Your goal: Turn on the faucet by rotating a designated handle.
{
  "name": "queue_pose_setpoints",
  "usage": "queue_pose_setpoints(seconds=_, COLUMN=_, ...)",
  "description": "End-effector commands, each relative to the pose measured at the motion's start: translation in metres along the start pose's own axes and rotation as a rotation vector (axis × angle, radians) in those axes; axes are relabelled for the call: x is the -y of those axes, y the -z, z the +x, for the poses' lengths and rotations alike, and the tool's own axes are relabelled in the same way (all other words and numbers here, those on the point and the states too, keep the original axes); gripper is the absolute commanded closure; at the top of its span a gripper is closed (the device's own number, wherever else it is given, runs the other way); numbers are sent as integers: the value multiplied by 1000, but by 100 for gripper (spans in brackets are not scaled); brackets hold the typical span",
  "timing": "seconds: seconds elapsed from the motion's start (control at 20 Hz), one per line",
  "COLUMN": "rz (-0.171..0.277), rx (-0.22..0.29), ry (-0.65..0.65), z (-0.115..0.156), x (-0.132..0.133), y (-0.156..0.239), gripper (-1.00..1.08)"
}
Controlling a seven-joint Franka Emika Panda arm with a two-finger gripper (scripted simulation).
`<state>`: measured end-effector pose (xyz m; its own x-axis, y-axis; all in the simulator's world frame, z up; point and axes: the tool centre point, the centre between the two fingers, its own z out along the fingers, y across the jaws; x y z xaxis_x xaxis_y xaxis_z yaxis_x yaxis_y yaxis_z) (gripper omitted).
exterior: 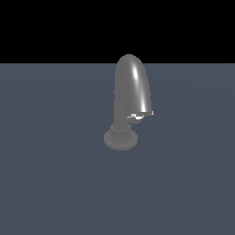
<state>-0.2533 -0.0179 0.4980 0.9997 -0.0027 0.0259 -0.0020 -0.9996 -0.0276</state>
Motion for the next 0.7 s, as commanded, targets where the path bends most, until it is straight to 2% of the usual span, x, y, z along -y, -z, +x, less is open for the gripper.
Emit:
queue_pose_setpoints(seconds=0.0, rz=0, rx=0, ry=0, z=0, x=0, y=0, gripper=108)
queue_pose_setpoints(seconds=0.35, rz=6, rx=19, ry=-16, z=6, x=1, y=0, gripper=108)
queue_pose_setpoints(seconds=0.65, rz=21, rx=67, ry=-56, z=20, x=4, y=-2, gripper=108)
